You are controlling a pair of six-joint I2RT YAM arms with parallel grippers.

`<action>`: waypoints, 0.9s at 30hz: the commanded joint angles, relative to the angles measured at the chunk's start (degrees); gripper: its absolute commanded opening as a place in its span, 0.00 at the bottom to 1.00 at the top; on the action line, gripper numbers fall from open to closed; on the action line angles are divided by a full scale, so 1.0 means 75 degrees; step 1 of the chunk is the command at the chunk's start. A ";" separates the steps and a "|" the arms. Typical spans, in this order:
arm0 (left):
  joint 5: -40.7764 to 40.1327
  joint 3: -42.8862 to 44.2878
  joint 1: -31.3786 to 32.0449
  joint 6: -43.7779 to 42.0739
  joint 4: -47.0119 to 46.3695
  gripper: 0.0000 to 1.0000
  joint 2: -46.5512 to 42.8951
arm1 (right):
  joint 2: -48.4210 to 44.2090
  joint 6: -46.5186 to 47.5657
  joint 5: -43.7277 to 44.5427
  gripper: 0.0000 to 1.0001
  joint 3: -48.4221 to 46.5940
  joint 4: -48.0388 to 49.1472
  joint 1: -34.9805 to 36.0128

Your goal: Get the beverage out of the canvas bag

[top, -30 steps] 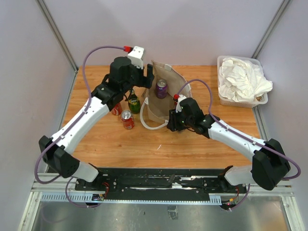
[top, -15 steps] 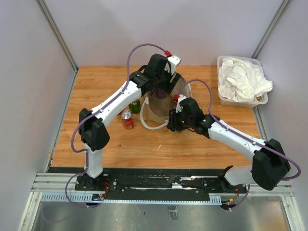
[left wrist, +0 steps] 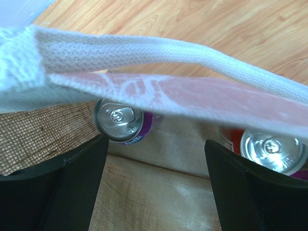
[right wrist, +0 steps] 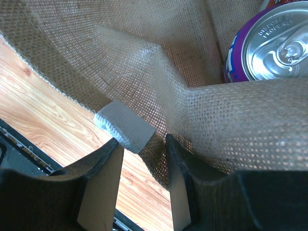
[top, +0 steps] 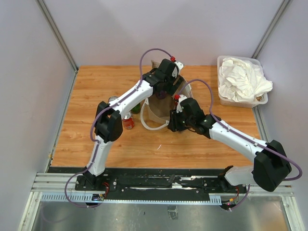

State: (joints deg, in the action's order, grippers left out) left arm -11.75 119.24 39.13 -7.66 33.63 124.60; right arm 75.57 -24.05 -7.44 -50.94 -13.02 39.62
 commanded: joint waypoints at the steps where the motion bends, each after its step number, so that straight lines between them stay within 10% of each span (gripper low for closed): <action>1: -0.0641 0.0397 0.0020 0.0138 0.0036 0.86 0.0269 | -0.0057 -0.0094 0.0126 0.41 0.0174 -0.0808 0.0133; 27: -0.1603 0.1164 -0.0226 -0.0216 -0.0175 0.94 0.1610 | -0.0072 -0.0291 0.0033 0.41 0.0564 -0.0640 0.0158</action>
State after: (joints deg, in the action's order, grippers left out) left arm -22.41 125.89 38.48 -8.49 31.83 133.82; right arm 74.63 -25.12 -6.83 -48.93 -10.70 39.62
